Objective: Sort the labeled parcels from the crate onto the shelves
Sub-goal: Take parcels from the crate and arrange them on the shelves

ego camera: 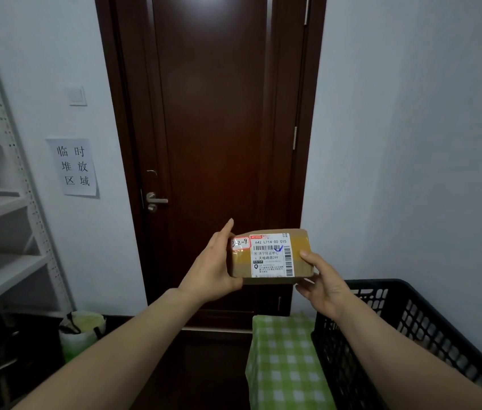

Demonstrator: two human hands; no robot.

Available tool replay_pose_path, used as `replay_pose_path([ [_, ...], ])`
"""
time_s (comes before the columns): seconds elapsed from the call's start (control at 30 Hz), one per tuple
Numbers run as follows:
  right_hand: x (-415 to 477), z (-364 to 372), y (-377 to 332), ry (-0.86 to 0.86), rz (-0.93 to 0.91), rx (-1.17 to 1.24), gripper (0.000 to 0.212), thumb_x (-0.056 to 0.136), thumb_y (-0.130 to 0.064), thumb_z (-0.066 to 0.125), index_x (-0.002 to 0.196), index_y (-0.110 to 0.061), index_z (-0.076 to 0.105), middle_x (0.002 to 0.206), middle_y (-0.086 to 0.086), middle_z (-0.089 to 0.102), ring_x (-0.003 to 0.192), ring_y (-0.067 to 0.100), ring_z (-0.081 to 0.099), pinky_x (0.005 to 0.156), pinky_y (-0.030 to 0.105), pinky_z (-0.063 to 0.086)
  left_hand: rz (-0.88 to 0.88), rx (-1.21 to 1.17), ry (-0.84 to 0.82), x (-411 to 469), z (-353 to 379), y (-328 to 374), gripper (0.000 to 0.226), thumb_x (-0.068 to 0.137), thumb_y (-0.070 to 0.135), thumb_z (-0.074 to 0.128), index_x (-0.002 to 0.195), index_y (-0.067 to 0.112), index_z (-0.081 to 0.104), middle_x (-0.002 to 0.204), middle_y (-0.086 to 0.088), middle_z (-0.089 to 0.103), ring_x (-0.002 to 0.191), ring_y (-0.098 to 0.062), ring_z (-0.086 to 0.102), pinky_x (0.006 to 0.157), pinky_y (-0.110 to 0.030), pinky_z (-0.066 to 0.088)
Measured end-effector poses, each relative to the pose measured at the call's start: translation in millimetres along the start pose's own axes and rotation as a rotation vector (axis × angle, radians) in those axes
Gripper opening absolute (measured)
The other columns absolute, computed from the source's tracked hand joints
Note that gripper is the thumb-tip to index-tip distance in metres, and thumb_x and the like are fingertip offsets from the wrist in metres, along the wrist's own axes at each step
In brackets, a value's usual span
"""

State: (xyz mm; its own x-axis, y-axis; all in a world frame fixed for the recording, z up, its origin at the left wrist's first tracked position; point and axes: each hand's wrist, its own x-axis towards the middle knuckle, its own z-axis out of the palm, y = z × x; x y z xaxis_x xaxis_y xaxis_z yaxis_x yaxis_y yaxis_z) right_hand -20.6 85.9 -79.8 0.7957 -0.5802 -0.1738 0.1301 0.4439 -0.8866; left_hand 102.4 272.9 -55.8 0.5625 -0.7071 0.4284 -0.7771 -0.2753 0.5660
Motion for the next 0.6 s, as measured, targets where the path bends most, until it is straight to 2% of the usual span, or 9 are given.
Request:
replay_pose_path([
  [0.07,1,2,2,-0.004,0.000,0.004,0.018,0.082,-0.023,0.064,0.100,-0.019,0.062,0.100,0.009,0.063,0.095,0.021,0.058,0.077,0.031,0.046,-0.001,0.000,0.014,-2,0,-3,0.103,0.067,0.016,0.082,0.146,0.020,0.017,0.133,0.012,0.038,0.118,-0.001,0.043,0.093,-0.015,0.041],
  [0.13,1,4,4,-0.013,0.001,0.005,0.025,0.077,-0.024,0.067,0.101,-0.019,0.062,0.102,0.009,0.063,0.097,0.022,0.058,0.088,0.034,0.047,0.012,0.022,0.035,-3,0,-7,0.080,0.067,0.015,0.081,0.126,0.023,0.028,0.129,0.004,0.047,0.112,-0.010,0.055,0.086,-0.026,0.054],
  [0.23,1,10,8,-0.023,0.008,0.005,0.029,0.074,-0.024,0.068,0.102,-0.020,0.062,0.103,0.009,0.064,0.098,0.023,0.059,0.091,0.036,0.045,0.019,0.057,0.050,-6,-3,-13,0.065,0.068,0.014,0.080,0.107,0.024,0.029,0.128,0.003,0.046,0.108,-0.013,0.057,0.079,-0.032,0.056],
  [0.3,1,16,12,-0.033,0.013,0.009,0.034,0.068,-0.026,0.069,0.101,-0.020,0.062,0.103,0.010,0.064,0.099,0.024,0.058,0.091,0.036,0.046,0.015,0.059,0.062,-9,-8,-17,0.063,0.068,0.014,0.080,0.106,0.024,0.030,0.129,0.005,0.046,0.109,-0.010,0.056,0.081,-0.030,0.056],
  [0.43,3,30,22,-0.064,0.044,0.022,0.033,0.071,-0.025,0.070,0.103,-0.020,0.062,0.109,0.012,0.063,0.103,0.025,0.058,0.093,0.037,0.045,-0.023,0.055,0.079,-20,-20,-25,0.061,0.068,0.013,0.080,0.107,0.024,0.035,0.126,0.007,0.048,0.108,-0.007,0.055,0.080,-0.024,0.056],
  [0.53,5,45,31,-0.097,0.065,-0.001,0.045,0.063,-0.026,0.078,0.104,-0.020,0.063,0.114,0.012,0.063,0.107,0.026,0.057,0.091,0.037,0.046,-0.046,0.111,0.078,-31,-33,-33,0.064,0.069,0.015,0.080,0.113,0.026,0.034,0.128,0.006,0.045,0.108,-0.005,0.051,0.075,-0.013,0.053],
  [0.6,6,56,37,-0.121,0.076,-0.019,0.044,0.063,-0.028,0.075,0.104,-0.020,0.063,0.115,0.013,0.062,0.106,0.025,0.057,0.092,0.038,0.046,-0.064,0.154,0.069,-38,-44,-37,0.065,0.071,0.016,0.079,0.118,0.023,0.035,0.130,0.005,0.042,0.106,-0.004,0.049,0.070,-0.009,0.049],
])
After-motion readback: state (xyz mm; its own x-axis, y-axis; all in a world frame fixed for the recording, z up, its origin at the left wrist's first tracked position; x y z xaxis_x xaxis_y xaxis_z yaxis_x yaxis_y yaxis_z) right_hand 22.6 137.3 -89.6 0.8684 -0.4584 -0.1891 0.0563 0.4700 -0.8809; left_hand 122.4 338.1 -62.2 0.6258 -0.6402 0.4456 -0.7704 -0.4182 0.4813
